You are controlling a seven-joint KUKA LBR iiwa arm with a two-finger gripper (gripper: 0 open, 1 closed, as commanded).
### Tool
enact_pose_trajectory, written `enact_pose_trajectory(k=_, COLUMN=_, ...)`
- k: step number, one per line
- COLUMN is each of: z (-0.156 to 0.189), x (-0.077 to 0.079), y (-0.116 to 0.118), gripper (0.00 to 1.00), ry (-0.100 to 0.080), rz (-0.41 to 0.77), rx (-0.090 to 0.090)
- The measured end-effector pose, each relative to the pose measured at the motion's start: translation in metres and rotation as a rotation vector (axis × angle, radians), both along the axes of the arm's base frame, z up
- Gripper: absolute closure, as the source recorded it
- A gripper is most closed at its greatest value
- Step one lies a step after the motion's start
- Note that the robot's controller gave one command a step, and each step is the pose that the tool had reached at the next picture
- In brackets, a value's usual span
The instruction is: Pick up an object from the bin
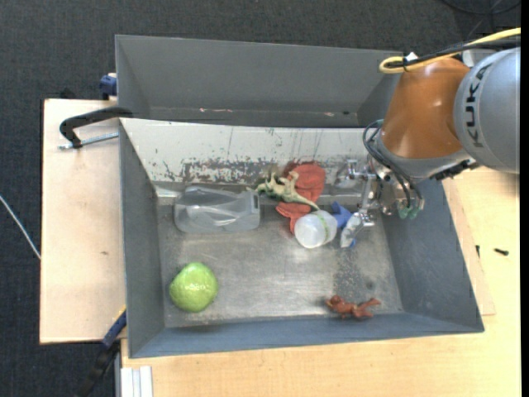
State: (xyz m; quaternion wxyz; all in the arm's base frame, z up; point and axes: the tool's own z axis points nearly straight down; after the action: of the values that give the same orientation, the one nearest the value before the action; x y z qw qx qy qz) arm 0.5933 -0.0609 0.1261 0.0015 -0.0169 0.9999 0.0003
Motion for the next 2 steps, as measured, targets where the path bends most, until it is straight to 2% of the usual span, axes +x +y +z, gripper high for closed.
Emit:
enact_pose_trajectory(k=1, z=-0.029, x=0.0, y=0.004, gripper=0.0, ry=0.001, rz=0.134, rx=0.0)
enact_pose_trajectory(k=2, z=-0.05, x=0.007, y=-0.016, gripper=1.0, ry=-0.013, rz=-0.091, rx=0.0)
